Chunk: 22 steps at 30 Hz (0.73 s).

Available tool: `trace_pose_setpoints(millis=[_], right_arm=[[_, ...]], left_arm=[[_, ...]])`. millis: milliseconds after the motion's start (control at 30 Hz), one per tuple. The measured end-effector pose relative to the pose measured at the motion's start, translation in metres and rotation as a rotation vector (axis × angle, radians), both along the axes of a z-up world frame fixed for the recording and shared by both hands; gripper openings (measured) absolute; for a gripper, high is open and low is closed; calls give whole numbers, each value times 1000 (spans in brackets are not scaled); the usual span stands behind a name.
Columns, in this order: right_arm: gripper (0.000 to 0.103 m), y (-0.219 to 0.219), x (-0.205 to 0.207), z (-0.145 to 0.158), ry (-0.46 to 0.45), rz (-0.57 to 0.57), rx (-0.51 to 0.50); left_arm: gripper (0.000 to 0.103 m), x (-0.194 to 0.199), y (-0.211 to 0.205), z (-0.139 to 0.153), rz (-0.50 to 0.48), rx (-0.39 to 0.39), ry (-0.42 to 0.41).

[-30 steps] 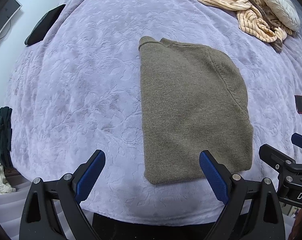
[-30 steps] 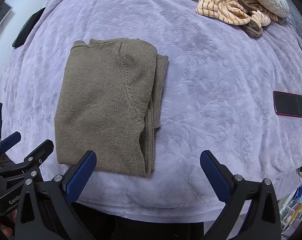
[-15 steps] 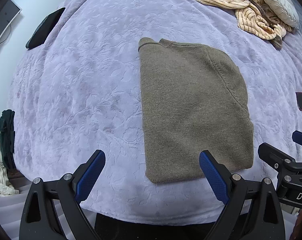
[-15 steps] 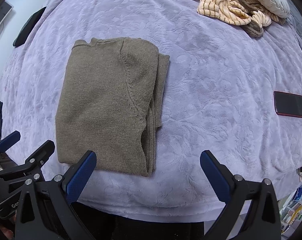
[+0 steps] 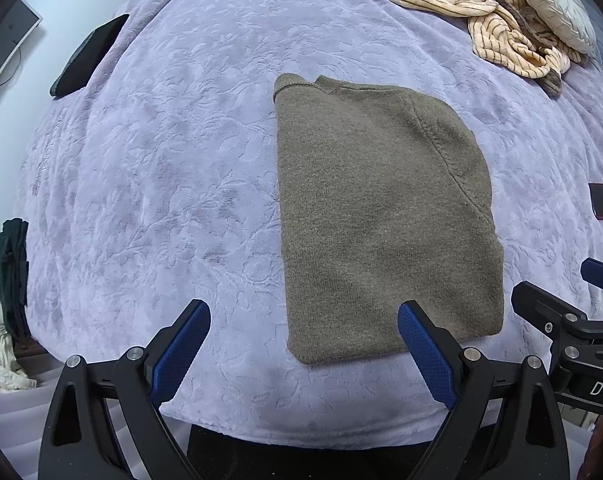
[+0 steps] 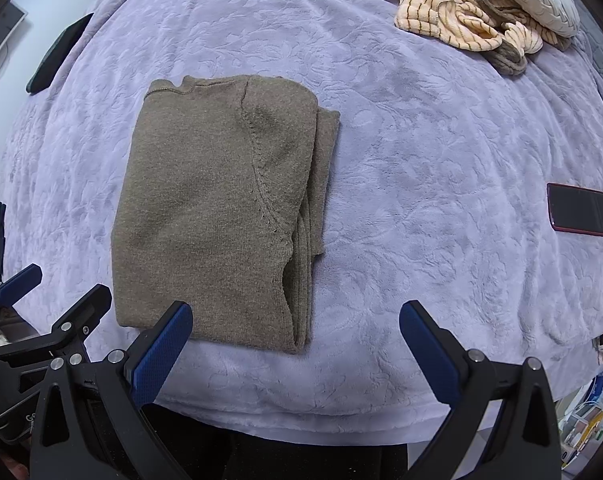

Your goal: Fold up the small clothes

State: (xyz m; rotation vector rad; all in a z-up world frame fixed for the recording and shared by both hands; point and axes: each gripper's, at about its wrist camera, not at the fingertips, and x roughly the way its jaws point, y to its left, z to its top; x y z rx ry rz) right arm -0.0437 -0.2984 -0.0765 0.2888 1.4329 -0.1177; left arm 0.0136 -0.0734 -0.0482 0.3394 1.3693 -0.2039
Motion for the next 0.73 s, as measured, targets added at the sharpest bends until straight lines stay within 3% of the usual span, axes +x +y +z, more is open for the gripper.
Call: trace_pose_setpoints(millis=[733], right_arm=[[103, -2, 4, -2, 6, 8, -1]], left_arm=[[95, 3, 1, 0, -2, -19, -10]])
